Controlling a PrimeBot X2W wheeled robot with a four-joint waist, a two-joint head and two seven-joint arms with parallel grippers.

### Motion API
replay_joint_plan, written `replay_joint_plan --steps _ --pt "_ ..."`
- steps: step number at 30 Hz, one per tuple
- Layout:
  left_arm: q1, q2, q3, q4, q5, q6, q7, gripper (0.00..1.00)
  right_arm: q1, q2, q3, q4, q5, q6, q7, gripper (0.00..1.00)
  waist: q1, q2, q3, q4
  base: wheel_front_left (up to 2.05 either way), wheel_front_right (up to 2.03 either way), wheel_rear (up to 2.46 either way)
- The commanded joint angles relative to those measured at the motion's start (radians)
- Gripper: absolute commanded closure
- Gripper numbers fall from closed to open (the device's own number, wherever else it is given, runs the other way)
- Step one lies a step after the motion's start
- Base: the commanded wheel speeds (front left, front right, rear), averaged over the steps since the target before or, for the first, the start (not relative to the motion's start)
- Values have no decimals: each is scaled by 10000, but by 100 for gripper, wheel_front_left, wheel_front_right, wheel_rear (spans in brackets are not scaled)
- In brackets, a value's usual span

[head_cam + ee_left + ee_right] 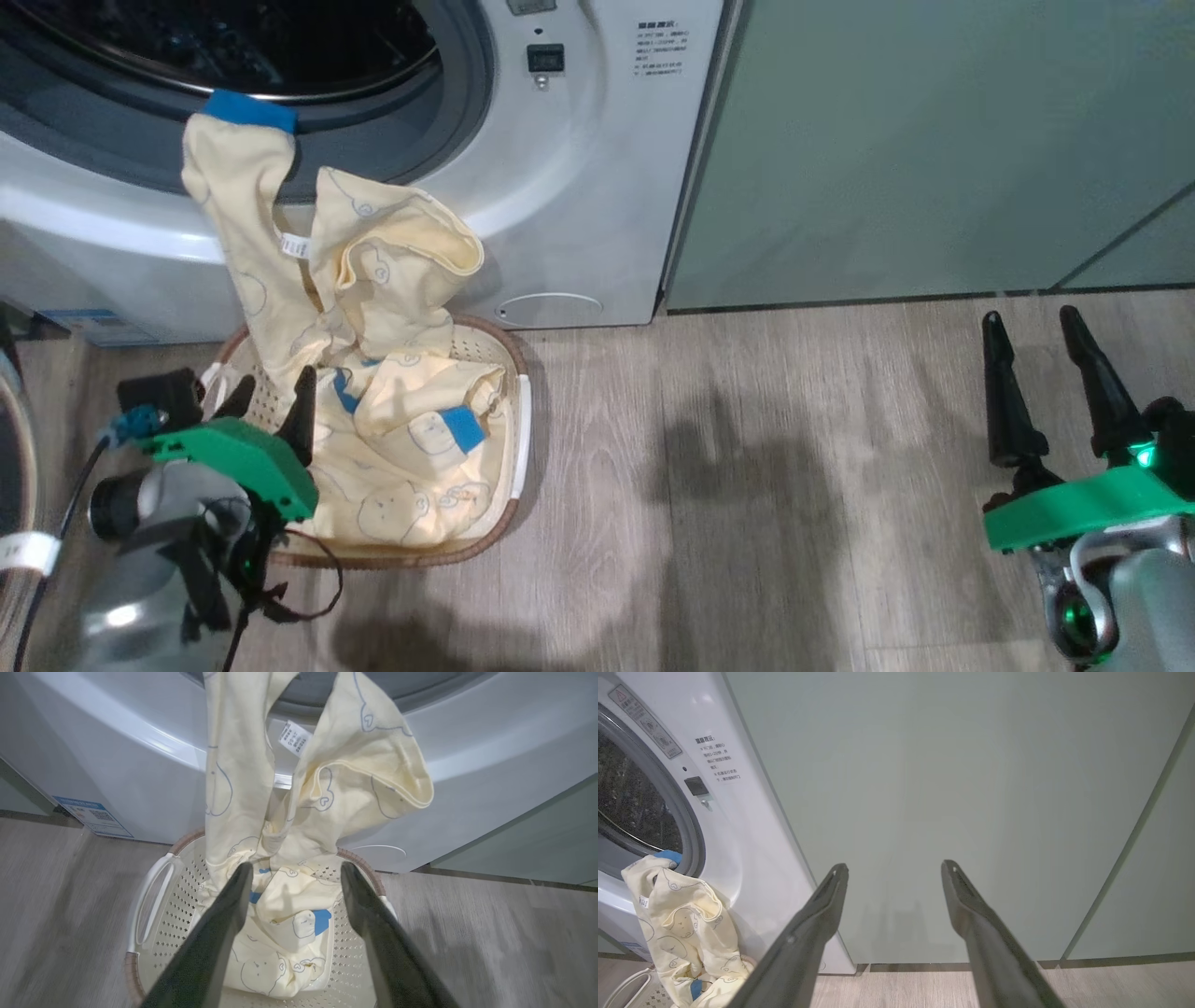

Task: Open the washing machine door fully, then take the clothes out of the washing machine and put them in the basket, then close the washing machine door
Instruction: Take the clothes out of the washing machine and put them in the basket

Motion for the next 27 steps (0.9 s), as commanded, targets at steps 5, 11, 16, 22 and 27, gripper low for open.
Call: replay_joint_plan --steps 5,11,16,22,27 --pt "873 234 1420 -1775 839 133 -117 0 124 14 176 -318 -15 2 -67 0 1 -1 -163 -20 0 0 0" --pt "2183 -308 2593 -3442 1721 112 -117 0 260 54 138 -351 15 2 -67 0 1 -1 -296 -51 0 0 0" --pt "2789 -698 3174 -4222 2319 30 -117 0 298 83 59 -347 22 2 -67 0 1 -1 -351 2 0 0 0" --pt "2664 -853 3450 -4202 2650 -12 -118 0 278 106 66 -351 5 2 -67 0 1 -1 -366 62 0 0 0" --pt "2195 -673 3278 -3756 2821 -38 -48 0 227 116 94 -364 14 2 -67 0 1 -1 -271 40 0 0 0"
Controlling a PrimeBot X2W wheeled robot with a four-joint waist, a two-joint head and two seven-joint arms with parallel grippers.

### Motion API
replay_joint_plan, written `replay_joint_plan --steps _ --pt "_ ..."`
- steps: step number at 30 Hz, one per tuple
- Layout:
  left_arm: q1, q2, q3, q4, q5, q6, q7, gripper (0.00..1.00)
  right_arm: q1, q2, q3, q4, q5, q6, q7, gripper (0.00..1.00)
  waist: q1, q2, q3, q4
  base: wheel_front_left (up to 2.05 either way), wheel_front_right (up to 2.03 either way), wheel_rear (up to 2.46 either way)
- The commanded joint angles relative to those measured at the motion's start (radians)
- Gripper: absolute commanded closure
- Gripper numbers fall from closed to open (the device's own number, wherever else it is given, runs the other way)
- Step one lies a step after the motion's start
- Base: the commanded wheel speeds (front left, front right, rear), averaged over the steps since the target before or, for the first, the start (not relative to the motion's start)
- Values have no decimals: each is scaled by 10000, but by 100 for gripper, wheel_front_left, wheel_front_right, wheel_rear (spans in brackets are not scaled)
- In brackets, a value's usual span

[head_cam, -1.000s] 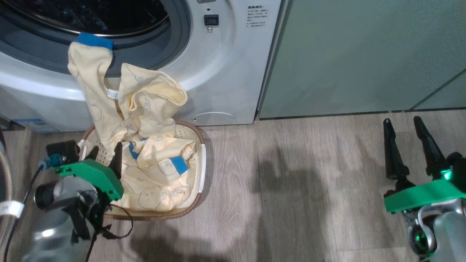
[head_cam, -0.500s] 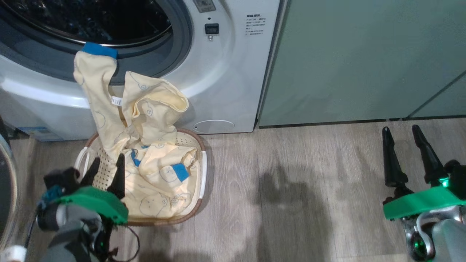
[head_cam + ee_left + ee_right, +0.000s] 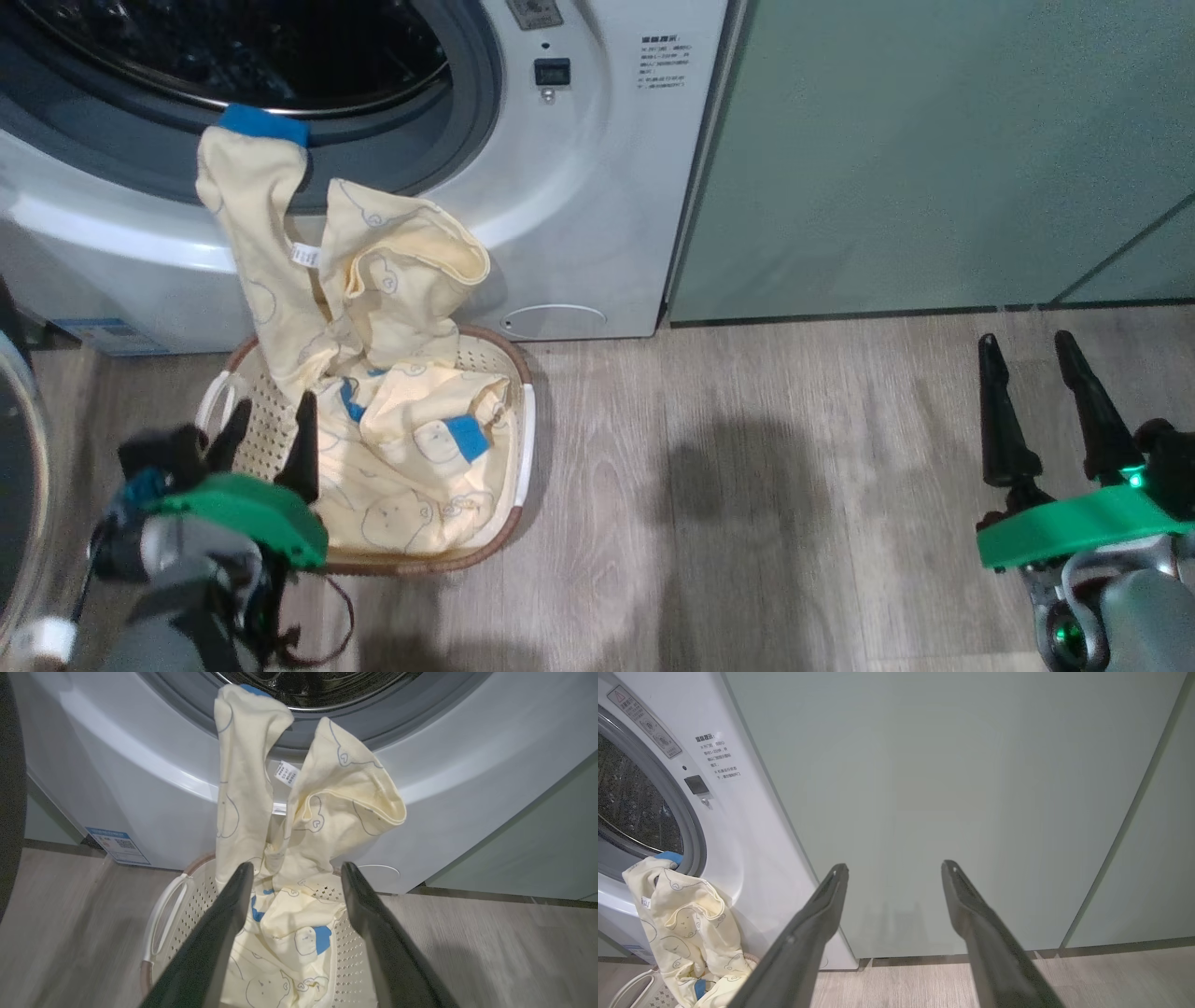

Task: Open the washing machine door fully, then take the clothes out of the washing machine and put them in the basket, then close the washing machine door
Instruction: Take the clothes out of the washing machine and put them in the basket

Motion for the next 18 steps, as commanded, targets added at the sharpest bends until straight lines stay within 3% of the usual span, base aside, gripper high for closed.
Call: replay_joint_plan --steps 1,18 --pt "-516 366 298 -206 81 -20 -10 0 -168 -56 183 -350 19 2 -67 0 0 -1 49 -22 0 0 0" --pt "-4608 1196 -60 2695 -68 58 2291 0 -903 58 330 -471 143 2 -67 0 0 -1 1794 -573 0 0 0"
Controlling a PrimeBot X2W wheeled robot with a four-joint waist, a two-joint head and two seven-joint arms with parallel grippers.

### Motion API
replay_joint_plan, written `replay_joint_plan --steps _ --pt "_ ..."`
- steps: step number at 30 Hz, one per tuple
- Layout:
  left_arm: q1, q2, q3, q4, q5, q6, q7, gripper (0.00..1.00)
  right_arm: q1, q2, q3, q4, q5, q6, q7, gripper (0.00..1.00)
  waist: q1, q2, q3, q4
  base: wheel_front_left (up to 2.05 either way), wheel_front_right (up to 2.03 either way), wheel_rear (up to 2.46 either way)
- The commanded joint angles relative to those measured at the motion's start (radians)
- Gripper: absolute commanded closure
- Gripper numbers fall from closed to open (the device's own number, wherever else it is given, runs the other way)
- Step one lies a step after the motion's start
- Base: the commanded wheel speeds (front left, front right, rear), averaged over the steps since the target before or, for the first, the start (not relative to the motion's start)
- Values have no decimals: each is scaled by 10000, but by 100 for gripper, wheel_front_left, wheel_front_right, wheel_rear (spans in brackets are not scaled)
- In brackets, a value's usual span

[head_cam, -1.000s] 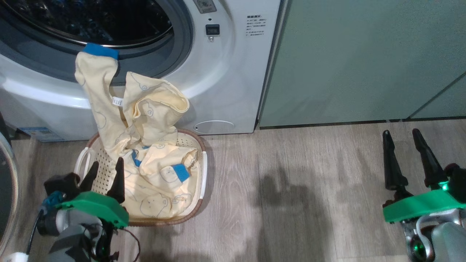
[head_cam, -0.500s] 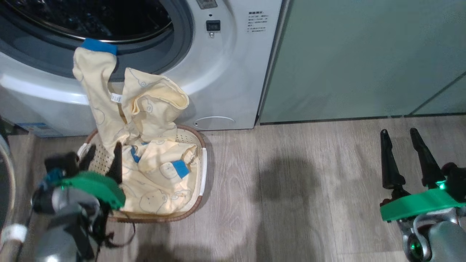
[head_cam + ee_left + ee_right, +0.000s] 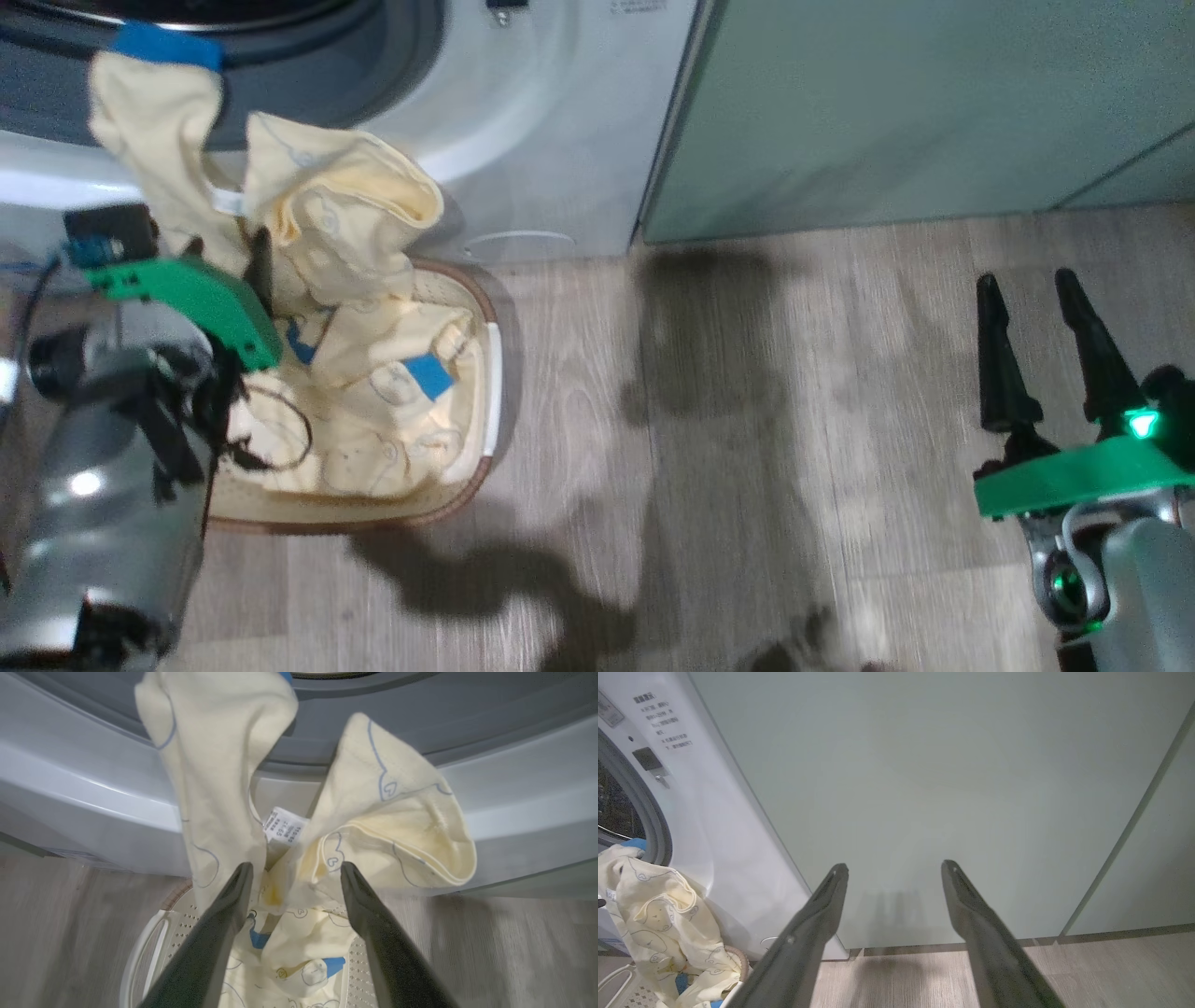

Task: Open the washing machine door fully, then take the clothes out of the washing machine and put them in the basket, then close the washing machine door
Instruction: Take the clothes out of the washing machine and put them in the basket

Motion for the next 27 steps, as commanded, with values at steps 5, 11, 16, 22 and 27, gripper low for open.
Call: replay_joint_plan --steps 5,11,16,22,27 --pt "-1349 538 230 880 -19 459 163 0 -457 17 237 -338 99 2 -67 0 -2 0 889 -358 0 0 0" --pt "-2264 652 390 1802 -114 1056 130 0 -708 41 244 -386 119 2 -67 0 -2 0 1460 -483 0 0 0" --pt "-2832 797 557 2214 -252 1372 -128 0 -870 51 258 -406 121 2 -67 0 -2 0 1789 -490 0 0 0" --pt "-3388 1032 697 2551 -390 1464 -735 0 -1013 56 416 -403 104 2 -67 0 -2 0 2007 -500 0 0 0" --pt "-3579 1086 673 2799 -419 1383 -1142 100 -1068 26 474 -401 124 2 -67 0 -2 0 2038 -514 0 0 0"
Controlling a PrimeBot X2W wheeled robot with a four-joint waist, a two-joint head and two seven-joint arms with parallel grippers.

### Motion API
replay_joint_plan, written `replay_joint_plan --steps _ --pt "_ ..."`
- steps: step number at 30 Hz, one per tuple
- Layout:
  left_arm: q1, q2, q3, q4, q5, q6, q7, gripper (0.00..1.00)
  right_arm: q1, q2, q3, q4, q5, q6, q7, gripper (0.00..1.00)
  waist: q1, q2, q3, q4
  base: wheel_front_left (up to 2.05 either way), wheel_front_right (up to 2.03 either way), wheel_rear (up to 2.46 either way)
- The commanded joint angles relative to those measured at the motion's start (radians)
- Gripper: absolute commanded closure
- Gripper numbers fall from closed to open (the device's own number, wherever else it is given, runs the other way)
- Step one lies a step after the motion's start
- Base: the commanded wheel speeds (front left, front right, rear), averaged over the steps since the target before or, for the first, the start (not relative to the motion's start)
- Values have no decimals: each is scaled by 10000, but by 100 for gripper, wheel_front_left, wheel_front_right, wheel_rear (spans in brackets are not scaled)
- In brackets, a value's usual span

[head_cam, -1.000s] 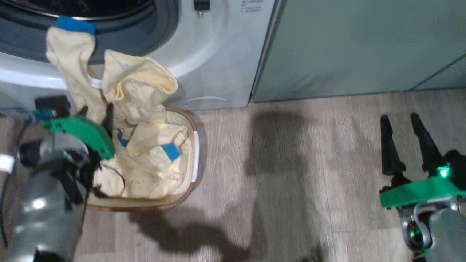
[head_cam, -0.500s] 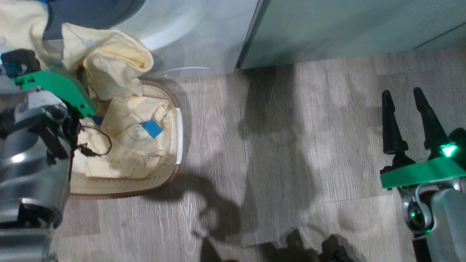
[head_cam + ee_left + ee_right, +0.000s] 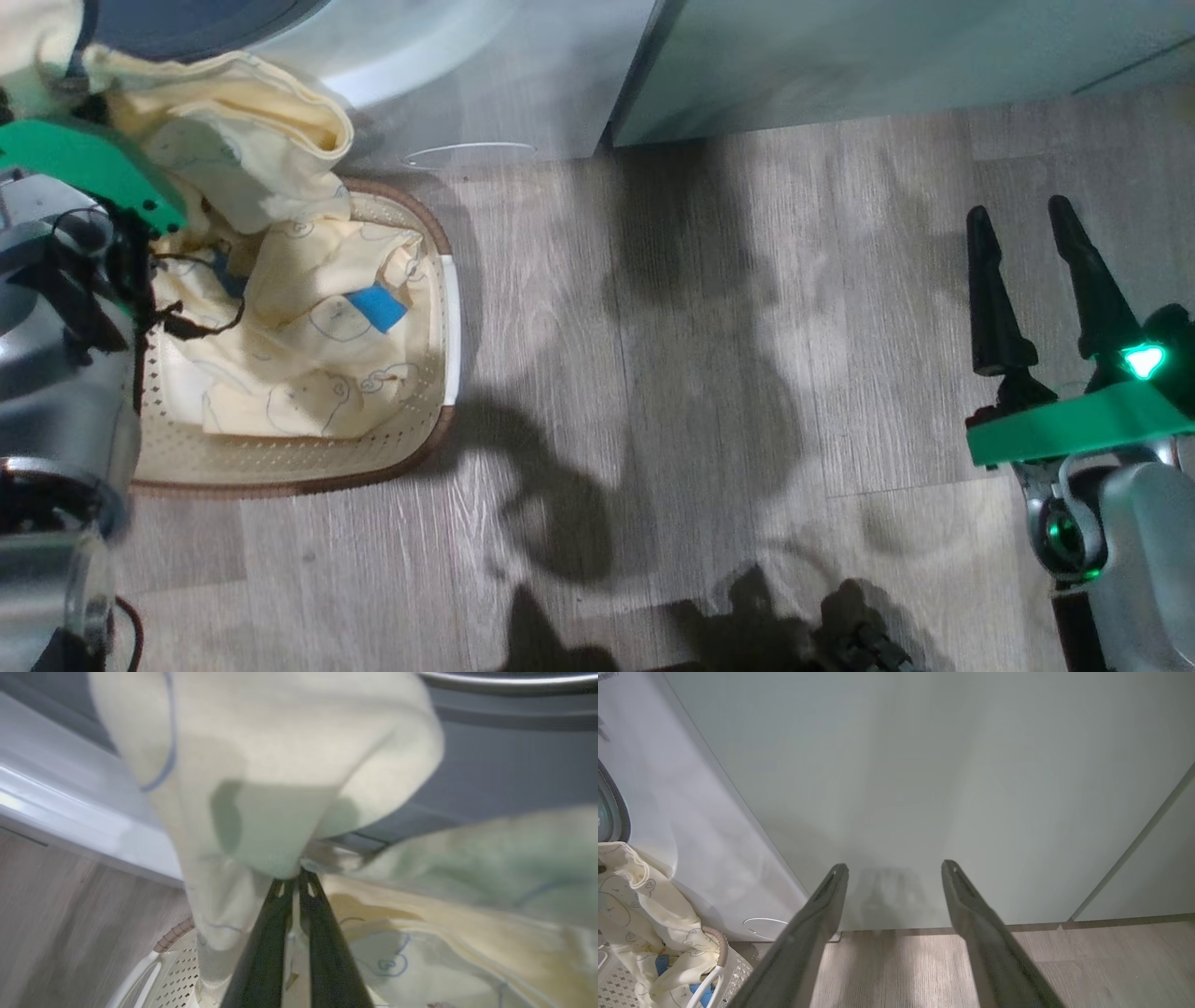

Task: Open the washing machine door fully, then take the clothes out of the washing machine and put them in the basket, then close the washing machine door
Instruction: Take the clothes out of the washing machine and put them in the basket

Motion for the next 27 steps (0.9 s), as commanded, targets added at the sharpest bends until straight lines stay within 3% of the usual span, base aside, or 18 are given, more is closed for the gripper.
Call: replay_joint_plan --steps 1,7,12,20,27 --pt "-129 551 200 -140 -59 -51 -143 100 -14 -26 193 -291 113 2 -65 0 -1 0 -13 -6 0 0 0" --pt "-64 507 -137 353 16 -821 -540 100 48 -100 174 -226 121 2 -65 0 -1 0 -171 0 0 0 0" --pt "391 251 -473 732 148 -1134 -612 100 138 -135 158 -211 103 2 -65 0 -1 0 -337 83 0 0 0" --pt "1512 -425 -982 1096 324 -1289 -215 100 207 -208 157 -210 80 2 -65 0 -1 0 -500 279 0 0 0" --pt "2174 -535 -1087 1210 250 -1146 421 100 98 -309 207 -259 105 2 -65 0 -1 0 -294 372 0 0 0"
